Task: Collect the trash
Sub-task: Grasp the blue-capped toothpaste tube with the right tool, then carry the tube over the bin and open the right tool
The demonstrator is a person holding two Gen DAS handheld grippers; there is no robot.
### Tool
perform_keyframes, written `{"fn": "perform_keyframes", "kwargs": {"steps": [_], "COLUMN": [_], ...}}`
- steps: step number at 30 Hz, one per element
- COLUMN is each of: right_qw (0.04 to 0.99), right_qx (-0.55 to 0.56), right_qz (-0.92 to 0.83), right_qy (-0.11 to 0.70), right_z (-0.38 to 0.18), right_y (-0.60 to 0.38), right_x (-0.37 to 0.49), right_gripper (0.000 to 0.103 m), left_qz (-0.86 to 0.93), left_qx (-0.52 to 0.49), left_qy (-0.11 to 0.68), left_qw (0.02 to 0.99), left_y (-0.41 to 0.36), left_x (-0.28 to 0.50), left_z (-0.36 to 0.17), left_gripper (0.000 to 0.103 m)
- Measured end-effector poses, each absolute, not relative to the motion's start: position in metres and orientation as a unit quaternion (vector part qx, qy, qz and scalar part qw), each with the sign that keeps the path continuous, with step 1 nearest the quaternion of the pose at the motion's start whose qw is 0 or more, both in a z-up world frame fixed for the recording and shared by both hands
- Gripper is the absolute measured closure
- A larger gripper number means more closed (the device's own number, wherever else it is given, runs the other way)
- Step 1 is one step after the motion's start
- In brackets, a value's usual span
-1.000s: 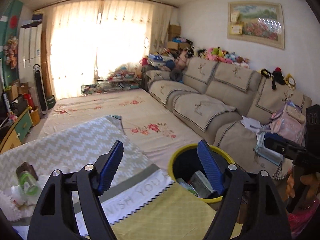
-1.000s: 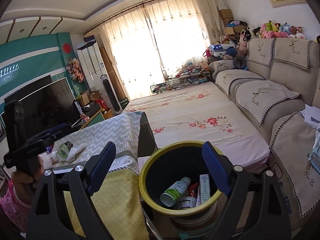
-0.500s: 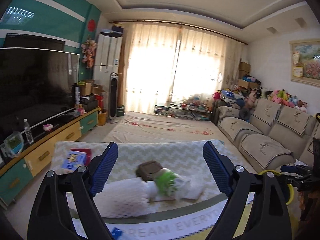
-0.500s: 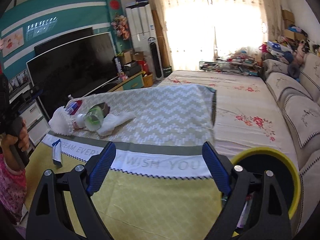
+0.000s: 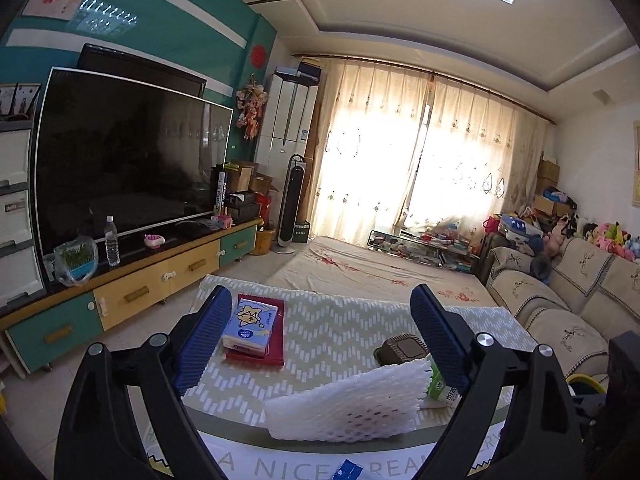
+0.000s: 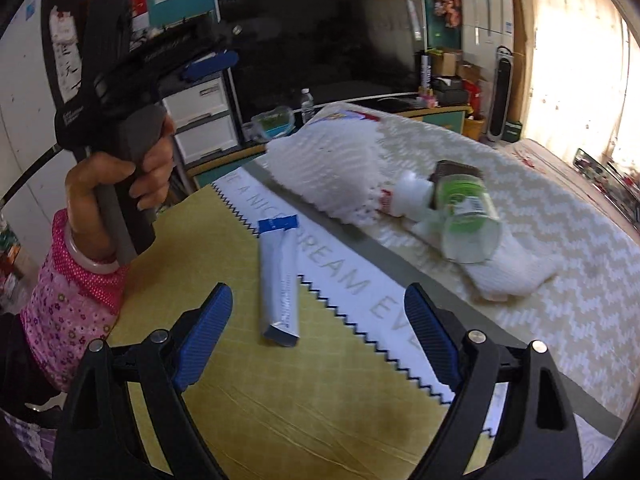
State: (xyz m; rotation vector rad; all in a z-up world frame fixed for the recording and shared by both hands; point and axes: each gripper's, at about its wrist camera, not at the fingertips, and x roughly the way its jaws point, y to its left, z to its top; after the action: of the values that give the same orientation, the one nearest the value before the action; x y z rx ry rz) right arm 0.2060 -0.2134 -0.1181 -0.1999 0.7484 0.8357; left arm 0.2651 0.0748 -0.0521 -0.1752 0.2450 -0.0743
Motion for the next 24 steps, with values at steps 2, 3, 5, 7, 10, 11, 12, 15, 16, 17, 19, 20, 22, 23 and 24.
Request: {"fn": "perform_keyframes", "kwargs": {"steps": [2,3,5,7,10,11,12,15,16,17,19,20,22,23,24], "right_qw": [0.831,0.825,0.818,0.814,0.813,0.812,0.813,0.814,0.814,0.815,0.816,0.816,0.817,0.817,0.817], "right_qx": [-0.107,-0.114,-0.124,-0.133,-0.134,-0.133,-0.134,-0.137,-0.137,-0.136,-0.136,-0.136,-0.133,-0.133,-0.132], "right_qz": [0.406,0.41,0.414,0.414,0.408,0.406,0.404,0.401,0.401,0.4,0.399,0.399,0.398,0.397,0.397], "right_qy": [0.365,0.372,0.38,0.385,0.395,0.397,0.398,0.397,0.397,0.396,0.395,0.395,0.395,0.395,0.396], "right_z": [-0.125,-0.129,-0.135,-0.141,-0.148,-0.15,-0.151,-0.152,-0.153,-0.154,-0.155,-0.156,-0.155,-0.154,-0.153], "right_y": [-0.198,-0.189,-0.179,-0.17,-0.162,-0.16,-0.159,-0.157,-0.157,-0.157,-0.158,-0.156,-0.156,-0.157,-0.159], "right_x": [0.207,0.208,0.209,0.211,0.216,0.217,0.218,0.217,0.217,0.218,0.218,0.219,0.22,0.22,0.219], "right_gripper": [0.03,0.035,0.041,0.045,0.051,0.055,0.061,0.07,0.076,0.077,0.079,0.081,0.082,0.083,0.083], "left_qz": [-0.031,-0.029,-0.035,-0.042,-0.05,-0.051,-0.051,-0.053,-0.055,-0.055,-0.054,-0.055,-0.056,-0.057,-0.059], "left_qx": [-0.087,-0.088,-0.096,-0.107,-0.12,-0.122,-0.122,-0.119,-0.117,-0.115,-0.111,-0.11,-0.108,-0.107,-0.106], "left_qy": [0.119,0.118,0.119,0.123,0.131,0.133,0.133,0.133,0.133,0.133,0.135,0.136,0.138,0.139,0.141], "left_qw": [0.989,0.989,0.988,0.986,0.983,0.982,0.982,0.983,0.983,0.983,0.983,0.983,0.983,0.983,0.983], "left_y": [0.068,0.068,0.068,0.07,0.068,0.069,0.068,0.065,0.064,0.062,0.06,0.059,0.057,0.056,0.055], "left_x": [0.259,0.258,0.256,0.256,0.259,0.259,0.259,0.259,0.259,0.259,0.258,0.259,0.26,0.26,0.261], "left_z": [-0.052,-0.052,-0.051,-0.053,-0.054,-0.055,-0.055,-0.054,-0.055,-0.054,-0.054,-0.055,-0.055,-0.056,-0.056], "left_gripper": [0.013,0.013,0.013,0.013,0.013,0.013,0.013,0.013,0.013,0.013,0.013,0.013,0.013,0.013,0.013]}}
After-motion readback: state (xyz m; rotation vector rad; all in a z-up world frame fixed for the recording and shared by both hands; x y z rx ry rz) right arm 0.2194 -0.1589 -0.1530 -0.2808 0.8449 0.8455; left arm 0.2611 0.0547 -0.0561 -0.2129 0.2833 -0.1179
